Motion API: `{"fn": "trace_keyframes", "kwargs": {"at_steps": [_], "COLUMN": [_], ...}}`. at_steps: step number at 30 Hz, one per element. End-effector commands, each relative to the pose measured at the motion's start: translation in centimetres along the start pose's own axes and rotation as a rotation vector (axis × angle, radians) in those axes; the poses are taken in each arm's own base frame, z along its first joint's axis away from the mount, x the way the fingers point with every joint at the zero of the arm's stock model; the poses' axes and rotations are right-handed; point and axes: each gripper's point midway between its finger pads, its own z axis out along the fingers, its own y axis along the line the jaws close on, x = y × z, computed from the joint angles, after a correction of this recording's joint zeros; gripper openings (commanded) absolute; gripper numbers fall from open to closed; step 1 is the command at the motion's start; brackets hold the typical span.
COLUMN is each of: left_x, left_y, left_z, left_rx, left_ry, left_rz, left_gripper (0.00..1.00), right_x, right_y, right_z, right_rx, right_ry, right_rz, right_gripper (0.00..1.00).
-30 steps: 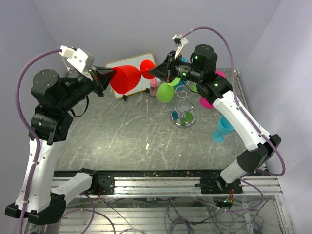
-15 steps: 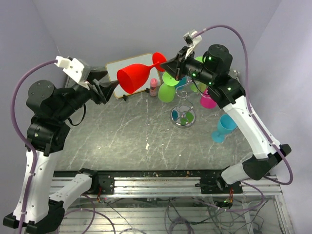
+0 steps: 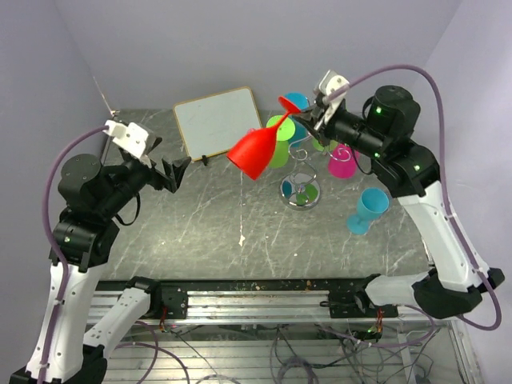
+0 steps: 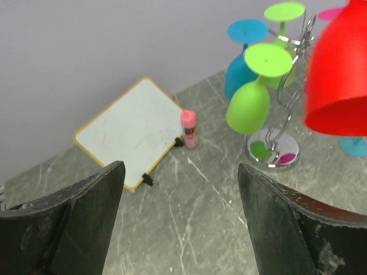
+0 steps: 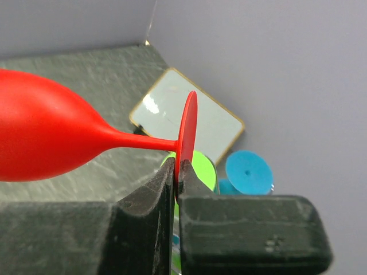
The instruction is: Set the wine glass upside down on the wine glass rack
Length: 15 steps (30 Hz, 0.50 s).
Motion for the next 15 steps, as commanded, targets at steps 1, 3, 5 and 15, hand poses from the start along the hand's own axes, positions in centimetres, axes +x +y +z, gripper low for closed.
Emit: {"fn": "trace_keyframes", "kwargs": {"at_steps": [1, 3, 5, 15], "left_x": [2.6, 3.5, 4.2, 6.2], "left_y": [0.8, 0.9, 0.9, 1.0], "left_z": [0.0, 0.1, 0.3, 0.7], "left_rx": [-0.034, -0.031, -0.029, -0.011], "left_ry": [0.059, 0.079, 0.095, 0.122], "left_rz": [0.023, 0.027, 0.031, 0.020], "left_gripper": [0.90, 0.91, 0.91, 0.89], "right_x": [-0.1, 0.9, 2.2, 7.7], "right_y": [0.8, 1.7, 2.1, -0.3], "right_z": [-3.9, -5.2, -6.3, -9.5], "right_rx": [-0.064, -0.110, -0.140, -0.031], "right_ry": [0.049, 0.080, 0.114, 0.342], "right_rz": [-0.269, -0.337, -0.405, -0.629], "right_gripper": [0.00, 0.00, 0.00, 0.00]}}
